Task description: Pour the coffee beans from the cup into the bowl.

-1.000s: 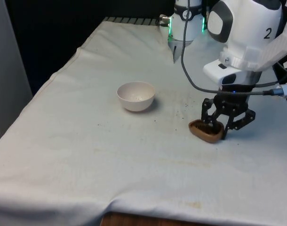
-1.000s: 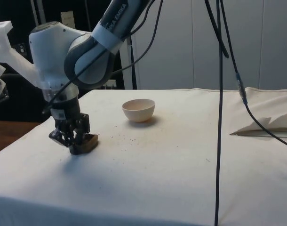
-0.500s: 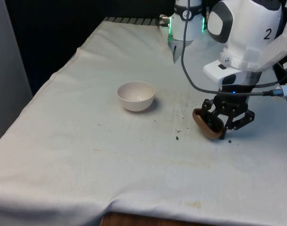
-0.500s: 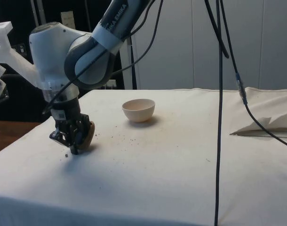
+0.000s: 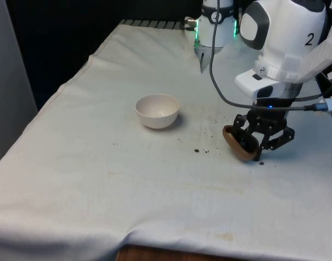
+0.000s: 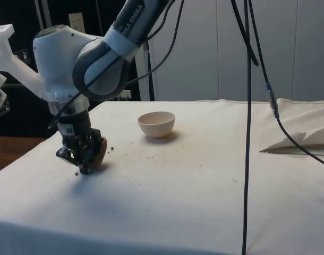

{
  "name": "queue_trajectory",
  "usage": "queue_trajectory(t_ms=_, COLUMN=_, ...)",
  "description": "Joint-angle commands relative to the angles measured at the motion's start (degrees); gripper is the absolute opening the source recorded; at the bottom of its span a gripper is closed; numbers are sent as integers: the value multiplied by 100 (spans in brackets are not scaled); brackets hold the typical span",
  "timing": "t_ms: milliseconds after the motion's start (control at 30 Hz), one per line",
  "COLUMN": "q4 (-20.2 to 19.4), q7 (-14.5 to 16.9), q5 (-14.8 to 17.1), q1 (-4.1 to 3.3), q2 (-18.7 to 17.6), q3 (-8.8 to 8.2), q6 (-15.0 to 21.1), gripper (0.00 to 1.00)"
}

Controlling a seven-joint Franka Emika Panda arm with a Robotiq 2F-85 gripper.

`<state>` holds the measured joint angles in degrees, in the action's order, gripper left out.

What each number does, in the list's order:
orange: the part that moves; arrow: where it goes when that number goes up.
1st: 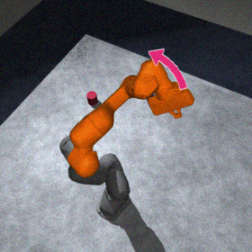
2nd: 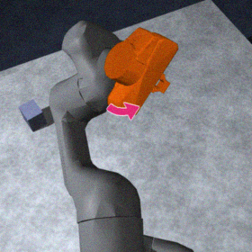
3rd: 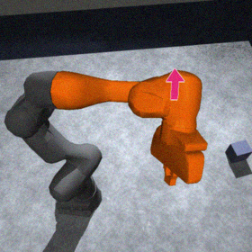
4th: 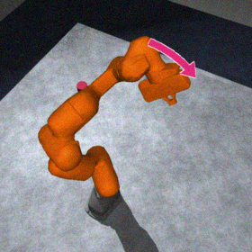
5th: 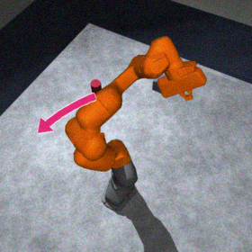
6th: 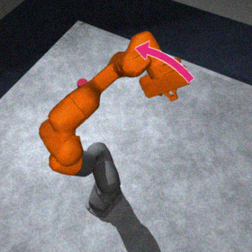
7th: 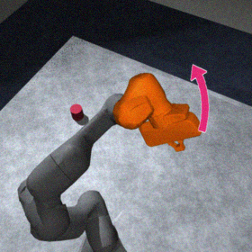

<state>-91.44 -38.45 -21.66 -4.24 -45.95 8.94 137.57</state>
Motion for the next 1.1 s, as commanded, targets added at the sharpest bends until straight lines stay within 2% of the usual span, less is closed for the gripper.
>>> queue_trajectory(t_ms=0, q4=0, q7=-6, q5=6, q1=0, q2=0, q3=0, q6=0, gripper=0)
queue_trajectory(t_ms=767, q4=6, q7=-11, q5=0, q1=-6, q2=0, q3=0, q6=0, gripper=0)
queue_trajectory(t_ms=933, q4=0, q7=0, q5=-11, q1=-6, q2=6, q3=0, q6=-6, gripper=24)
queue_trajectory(t_ms=967, q4=6, q7=-11, q5=-6, q1=-11, q2=0, q3=0, q6=-6, gripper=24)
queue_trajectory(t_ms=1000, q4=6, q7=-11, q5=-6, q1=-11, q2=0, q3=0, q6=-6, gripper=35)
queue_trajectory(t_ms=1067, q4=6, q7=-11, q5=-6, q1=-11, q2=0, q3=0, q6=-6, gripper=46)
